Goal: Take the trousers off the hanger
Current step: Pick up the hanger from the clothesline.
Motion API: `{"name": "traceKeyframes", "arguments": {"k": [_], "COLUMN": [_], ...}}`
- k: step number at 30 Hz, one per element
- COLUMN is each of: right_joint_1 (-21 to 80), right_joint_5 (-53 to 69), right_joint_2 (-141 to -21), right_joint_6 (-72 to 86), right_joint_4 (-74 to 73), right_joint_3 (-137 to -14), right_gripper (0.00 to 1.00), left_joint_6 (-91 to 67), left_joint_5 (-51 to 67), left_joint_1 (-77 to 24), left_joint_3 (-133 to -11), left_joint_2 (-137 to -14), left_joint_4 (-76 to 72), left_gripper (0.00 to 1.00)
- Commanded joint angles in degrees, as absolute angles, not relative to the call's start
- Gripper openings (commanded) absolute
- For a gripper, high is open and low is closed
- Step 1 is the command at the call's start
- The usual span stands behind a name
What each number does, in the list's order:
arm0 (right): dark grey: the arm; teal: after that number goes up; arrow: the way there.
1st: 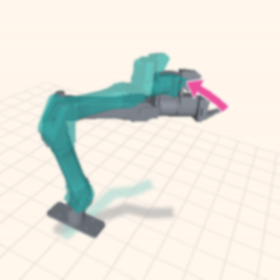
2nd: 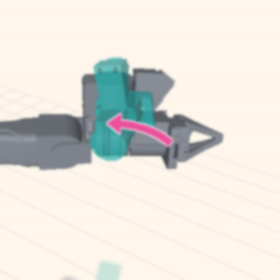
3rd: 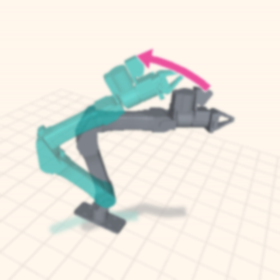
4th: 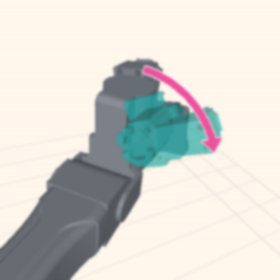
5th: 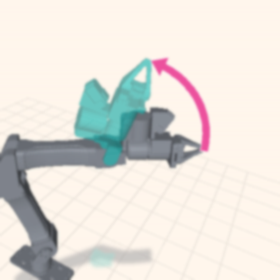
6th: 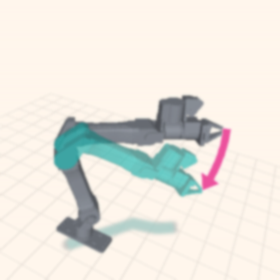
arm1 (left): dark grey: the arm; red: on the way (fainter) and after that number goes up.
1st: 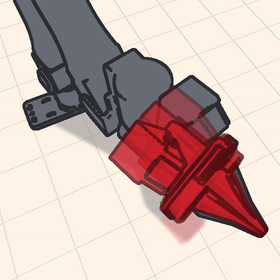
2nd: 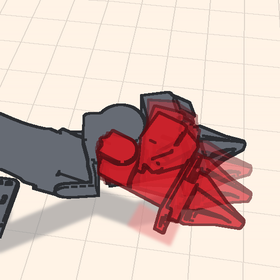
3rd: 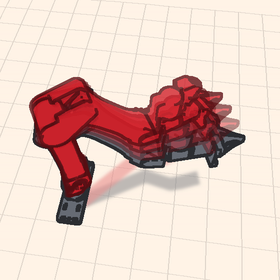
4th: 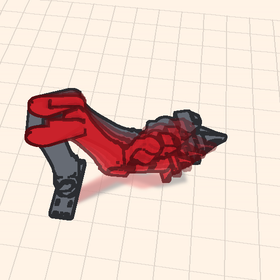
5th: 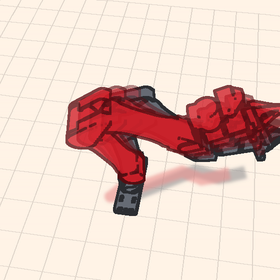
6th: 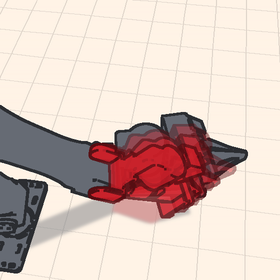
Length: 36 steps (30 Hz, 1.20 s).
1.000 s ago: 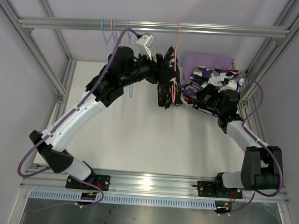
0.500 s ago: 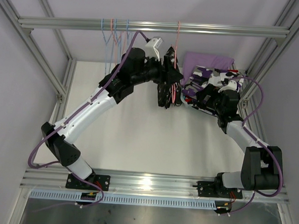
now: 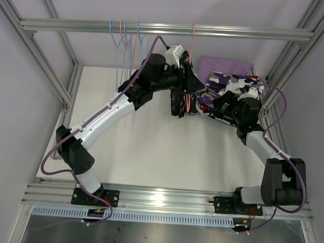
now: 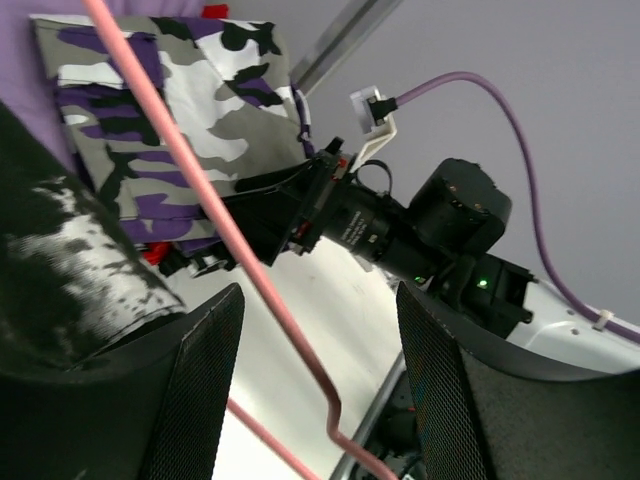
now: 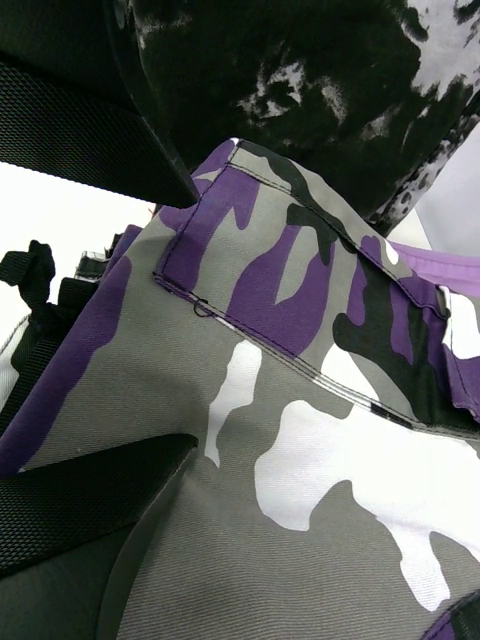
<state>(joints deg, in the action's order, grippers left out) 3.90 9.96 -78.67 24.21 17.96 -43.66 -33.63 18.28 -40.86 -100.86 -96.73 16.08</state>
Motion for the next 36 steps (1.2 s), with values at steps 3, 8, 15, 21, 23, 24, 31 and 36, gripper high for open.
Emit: {"name": "traceKeyframes", "arguments": {"k": [3, 8, 15, 21, 23, 24, 31, 36], "right_joint_1": [3.0, 2.0, 1.3, 1.1, 1.1, 1.1, 1.1, 1.1], "right_joint_5": [14.8, 16.5, 16.9, 17.4, 17.7, 17.8, 18.3, 18.4], "right_joint_2": [-82.1, -82.9, -82.6, -82.4, -82.7, -82.8, -83.2, -83.2], "right_joint_6": [26.9, 27.4, 27.7, 27.4, 27.5, 27.5, 27.6, 27.4], "right_joint_4": [11.2, 11.8, 11.5, 11.3, 11.4, 11.4, 11.7, 11.5], "right_joint_3": [-41.0, -41.0, -40.8, -40.9, -41.0, -41.0, -41.1, -41.2], "right_gripper": [1.00, 0.99, 0.99, 0.99, 0.99, 0.99, 0.99, 0.99], "left_joint_6": [-41.0, -43.8, -43.5, -43.7, -43.9, -43.9, -42.1, -41.0], "left_joint_5": [25.6, 27.3, 26.4, 26.5, 26.5, 26.6, 24.5, 23.7], "left_joint_1": [-39.6, -39.1, -39.0, -38.9, -38.8, -38.8, -38.8, -38.8], "left_joint_3": [-103.4, -103.3, -104.2, -104.1, -104.1, -104.2, -104.3, -104.9], "left_joint_2": [-98.2, -98.2, -98.1, -99.0, -99.0, -98.7, -97.4, -96.3], "left_joint_4": [8.7, 6.5, 7.4, 7.5, 7.3, 7.0, 6.4, 6.0], "left_gripper": [0.65, 0.58, 0.35, 0.28, 0.26, 0.24, 0.07, 0.00]}}
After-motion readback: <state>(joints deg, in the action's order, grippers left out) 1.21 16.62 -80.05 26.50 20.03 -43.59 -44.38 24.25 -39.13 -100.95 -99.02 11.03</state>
